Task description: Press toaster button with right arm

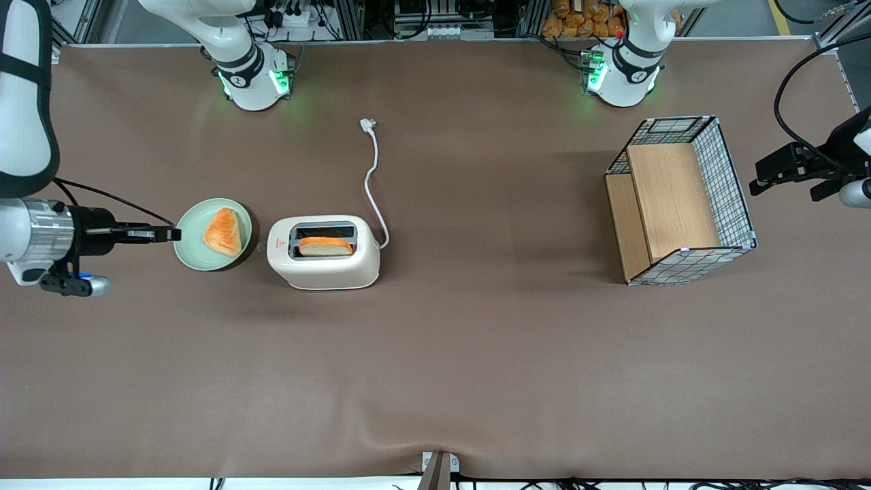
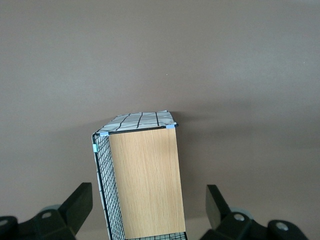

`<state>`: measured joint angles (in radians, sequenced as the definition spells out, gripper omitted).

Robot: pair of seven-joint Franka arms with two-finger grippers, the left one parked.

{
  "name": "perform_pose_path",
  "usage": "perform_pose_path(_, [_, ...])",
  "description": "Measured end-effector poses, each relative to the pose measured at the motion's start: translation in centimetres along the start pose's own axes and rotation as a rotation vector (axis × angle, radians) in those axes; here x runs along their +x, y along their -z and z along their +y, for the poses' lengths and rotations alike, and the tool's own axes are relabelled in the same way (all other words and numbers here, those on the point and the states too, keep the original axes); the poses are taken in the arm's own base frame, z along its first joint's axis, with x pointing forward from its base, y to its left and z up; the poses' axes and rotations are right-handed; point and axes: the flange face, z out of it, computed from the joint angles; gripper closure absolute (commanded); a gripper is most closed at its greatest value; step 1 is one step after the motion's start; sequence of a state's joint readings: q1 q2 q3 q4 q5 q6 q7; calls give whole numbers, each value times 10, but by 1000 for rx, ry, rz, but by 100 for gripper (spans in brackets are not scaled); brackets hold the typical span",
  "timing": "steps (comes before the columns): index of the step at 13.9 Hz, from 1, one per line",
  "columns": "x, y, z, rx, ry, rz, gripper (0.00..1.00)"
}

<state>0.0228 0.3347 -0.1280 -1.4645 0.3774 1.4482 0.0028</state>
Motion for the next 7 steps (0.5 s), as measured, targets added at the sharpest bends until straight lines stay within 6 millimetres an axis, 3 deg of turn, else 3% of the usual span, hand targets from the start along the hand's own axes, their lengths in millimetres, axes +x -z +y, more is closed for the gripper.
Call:
perform_pose_path(3, [-9,11,-2,-27,7,7,100])
perform_pose_path(4, [-13,17,-3,-38,11,18,95])
perform_pose_path(5, [-19,26,-5,-52,16,34,81])
perform_pose_path(7, [-35,46,-11,-88,29,73,67])
